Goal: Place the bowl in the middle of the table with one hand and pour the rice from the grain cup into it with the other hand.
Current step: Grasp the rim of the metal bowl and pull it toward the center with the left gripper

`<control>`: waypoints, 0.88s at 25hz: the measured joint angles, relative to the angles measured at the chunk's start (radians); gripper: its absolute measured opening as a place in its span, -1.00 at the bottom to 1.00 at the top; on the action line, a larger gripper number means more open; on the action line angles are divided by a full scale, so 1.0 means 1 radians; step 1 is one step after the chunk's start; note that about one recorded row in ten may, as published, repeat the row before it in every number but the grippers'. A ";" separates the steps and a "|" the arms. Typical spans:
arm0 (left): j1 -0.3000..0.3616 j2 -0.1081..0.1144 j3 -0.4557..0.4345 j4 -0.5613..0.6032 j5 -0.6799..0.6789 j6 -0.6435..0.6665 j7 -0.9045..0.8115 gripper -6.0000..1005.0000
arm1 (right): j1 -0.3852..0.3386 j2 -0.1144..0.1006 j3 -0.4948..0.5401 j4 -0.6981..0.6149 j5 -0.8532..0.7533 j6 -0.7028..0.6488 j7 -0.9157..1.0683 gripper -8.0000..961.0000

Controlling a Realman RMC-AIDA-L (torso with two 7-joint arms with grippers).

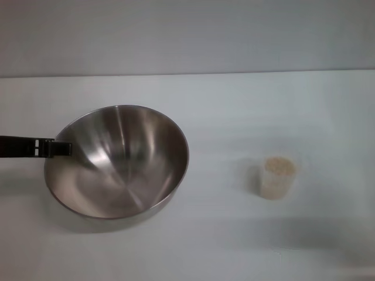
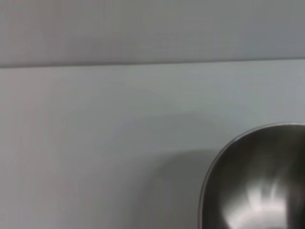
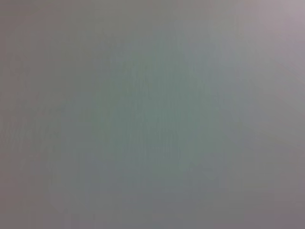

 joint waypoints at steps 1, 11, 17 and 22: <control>-0.005 0.000 -0.003 0.020 -0.002 0.004 0.004 0.64 | -0.002 0.000 0.000 0.000 0.000 0.000 0.000 0.10; -0.036 -0.002 -0.003 0.127 -0.001 0.027 0.028 0.62 | -0.004 0.000 -0.001 0.000 0.000 -0.001 0.000 0.10; -0.049 -0.001 -0.005 0.153 -0.001 0.030 0.038 0.59 | -0.004 0.000 -0.002 0.000 0.000 -0.001 0.000 0.10; -0.050 -0.001 -0.020 0.157 -0.004 0.032 0.041 0.40 | -0.004 0.001 -0.002 0.000 0.000 -0.001 0.000 0.10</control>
